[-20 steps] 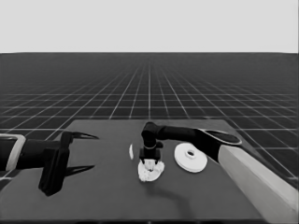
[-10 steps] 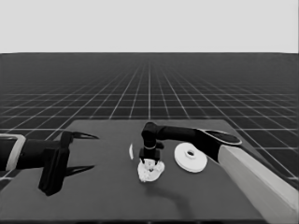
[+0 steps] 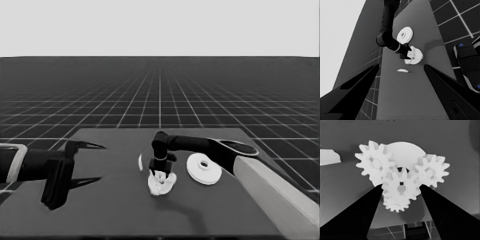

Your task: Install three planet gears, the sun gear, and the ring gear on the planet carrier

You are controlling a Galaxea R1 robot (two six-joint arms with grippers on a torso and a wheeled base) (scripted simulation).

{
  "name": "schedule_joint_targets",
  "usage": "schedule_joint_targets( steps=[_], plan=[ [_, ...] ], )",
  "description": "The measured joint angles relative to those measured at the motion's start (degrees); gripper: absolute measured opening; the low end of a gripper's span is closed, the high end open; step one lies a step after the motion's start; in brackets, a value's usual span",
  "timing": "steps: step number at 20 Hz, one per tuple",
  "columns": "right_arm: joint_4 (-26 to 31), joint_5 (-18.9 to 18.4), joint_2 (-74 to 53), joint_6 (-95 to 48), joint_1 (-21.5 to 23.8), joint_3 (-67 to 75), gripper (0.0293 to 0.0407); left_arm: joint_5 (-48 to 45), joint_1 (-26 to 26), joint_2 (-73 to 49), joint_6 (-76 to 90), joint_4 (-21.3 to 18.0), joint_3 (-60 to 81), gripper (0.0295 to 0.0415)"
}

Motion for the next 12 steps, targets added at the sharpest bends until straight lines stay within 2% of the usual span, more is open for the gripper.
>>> schedule_joint_targets(
  steps=[12],
  plan=[
    [0.0, 0.0, 0.0, 7.2, 0.0, 0.0, 0.0309, 0.0, 0.0, 0.0, 0.0, 0.0, 0.0, 0.0385]
  ],
)
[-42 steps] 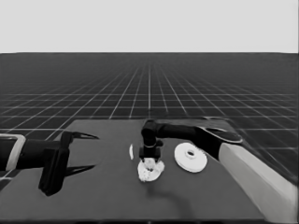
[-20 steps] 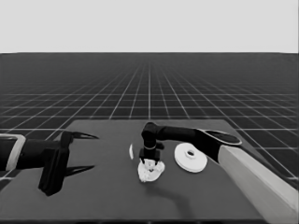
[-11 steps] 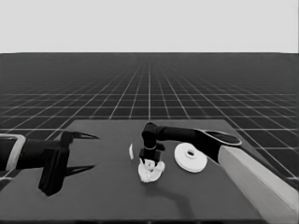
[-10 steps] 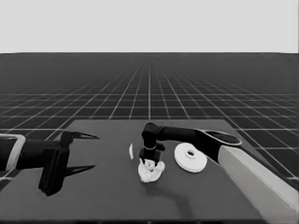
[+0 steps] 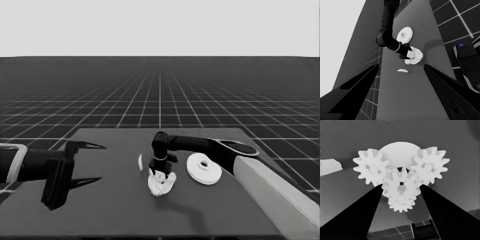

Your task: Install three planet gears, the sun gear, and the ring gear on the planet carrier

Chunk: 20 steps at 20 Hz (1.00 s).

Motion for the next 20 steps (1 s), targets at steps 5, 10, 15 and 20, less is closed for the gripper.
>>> schedule_joint_targets(
  steps=[5, 10, 15, 20],
  plan=[
    [0.0, 0.0, 0.0, 3.0, 0.0, 0.0, 0.0309, 0.0, 0.0, 0.0, 0.0, 0.0, 0.0, 0.0385],
    [0.0, 0.0, 0.0, 6.0, 0.0, 0.0, 0.0309, 0.0, 0.0, 0.0, 0.0, 0.0, 0.0, 0.0385],
    [0.0, 0.0, 0.0, 9.0, 0.0, 0.0, 0.0309, 0.0, 0.0, 0.0, 0.0, 0.0, 0.0, 0.0385],
    [0.0, 0.0, 0.0, 12.0, 0.0, 0.0, 0.0309, 0.0, 0.0, 0.0, 0.0, 0.0, 0.0, 0.0385]
  ],
)
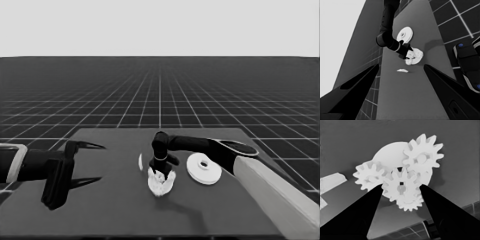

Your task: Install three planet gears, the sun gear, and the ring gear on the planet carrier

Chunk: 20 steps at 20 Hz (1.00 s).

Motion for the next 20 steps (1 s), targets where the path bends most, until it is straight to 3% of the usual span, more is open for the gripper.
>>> schedule_joint_targets(
  steps=[20],
  plan=[
    [0.0, 0.0, 0.0, 12.0, 0.0, 0.0, 0.0309, 0.0, 0.0, 0.0, 0.0, 0.0, 0.0, 0.0385]
  ],
)
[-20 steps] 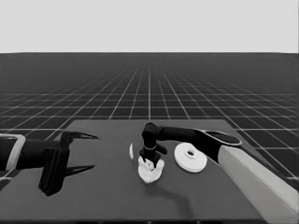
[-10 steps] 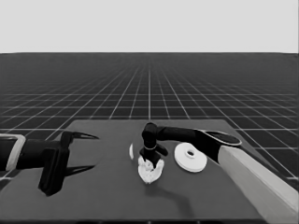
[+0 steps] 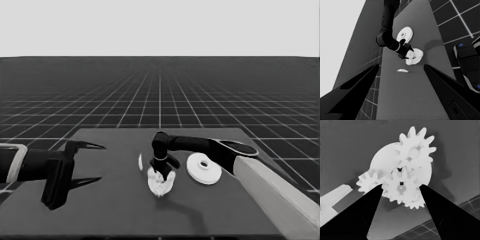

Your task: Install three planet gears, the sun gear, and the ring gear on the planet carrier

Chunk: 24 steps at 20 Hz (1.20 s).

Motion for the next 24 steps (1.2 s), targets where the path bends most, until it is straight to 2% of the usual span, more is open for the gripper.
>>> schedule_joint_targets(
  steps=[24],
  plan=[
    [0.0, 0.0, 0.0, 14.4, 0.0, 0.0, 0.0309, 0.0, 0.0, 0.0, 0.0, 0.0, 0.0, 0.0385]
  ],
)
